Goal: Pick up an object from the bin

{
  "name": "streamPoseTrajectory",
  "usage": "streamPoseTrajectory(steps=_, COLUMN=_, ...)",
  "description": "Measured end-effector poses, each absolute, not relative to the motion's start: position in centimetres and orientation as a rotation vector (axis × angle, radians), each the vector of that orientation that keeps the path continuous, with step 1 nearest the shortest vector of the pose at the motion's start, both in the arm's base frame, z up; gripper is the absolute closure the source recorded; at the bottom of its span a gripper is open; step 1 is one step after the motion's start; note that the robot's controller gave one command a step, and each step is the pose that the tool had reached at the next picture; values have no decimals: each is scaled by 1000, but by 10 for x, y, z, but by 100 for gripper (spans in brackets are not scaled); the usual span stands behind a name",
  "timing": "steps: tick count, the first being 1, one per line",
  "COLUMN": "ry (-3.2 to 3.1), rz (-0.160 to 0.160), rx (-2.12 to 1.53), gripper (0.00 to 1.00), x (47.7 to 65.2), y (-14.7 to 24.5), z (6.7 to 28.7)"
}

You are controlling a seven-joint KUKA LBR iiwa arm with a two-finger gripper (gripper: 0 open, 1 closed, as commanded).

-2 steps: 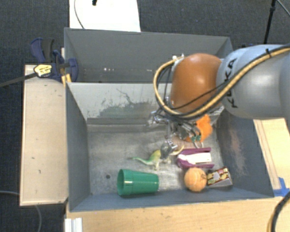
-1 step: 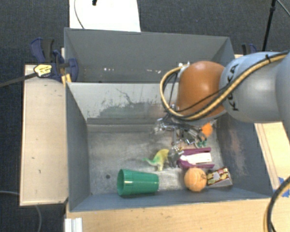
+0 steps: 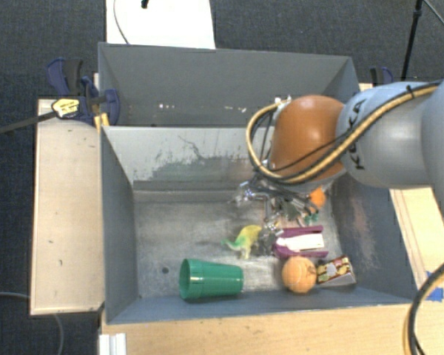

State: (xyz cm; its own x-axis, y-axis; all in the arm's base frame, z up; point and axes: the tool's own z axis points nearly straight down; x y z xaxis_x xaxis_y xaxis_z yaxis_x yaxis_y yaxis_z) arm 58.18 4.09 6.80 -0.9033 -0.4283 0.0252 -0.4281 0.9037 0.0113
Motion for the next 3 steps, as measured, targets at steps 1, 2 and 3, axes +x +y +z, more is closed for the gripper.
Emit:
streamPoseTrajectory(steps=1, ry=-3036, rz=-7, rx=697, gripper=100, x=582, y=41, z=68)
streamPoseTrajectory(steps=2, ry=-3037, rz=-8, rx=705, gripper=100, x=581, y=42, z=71)
streamPoseTrajectory(steps=3, ry=-3046, rz=-3, rx=705, gripper=100, x=580, y=41, z=81)
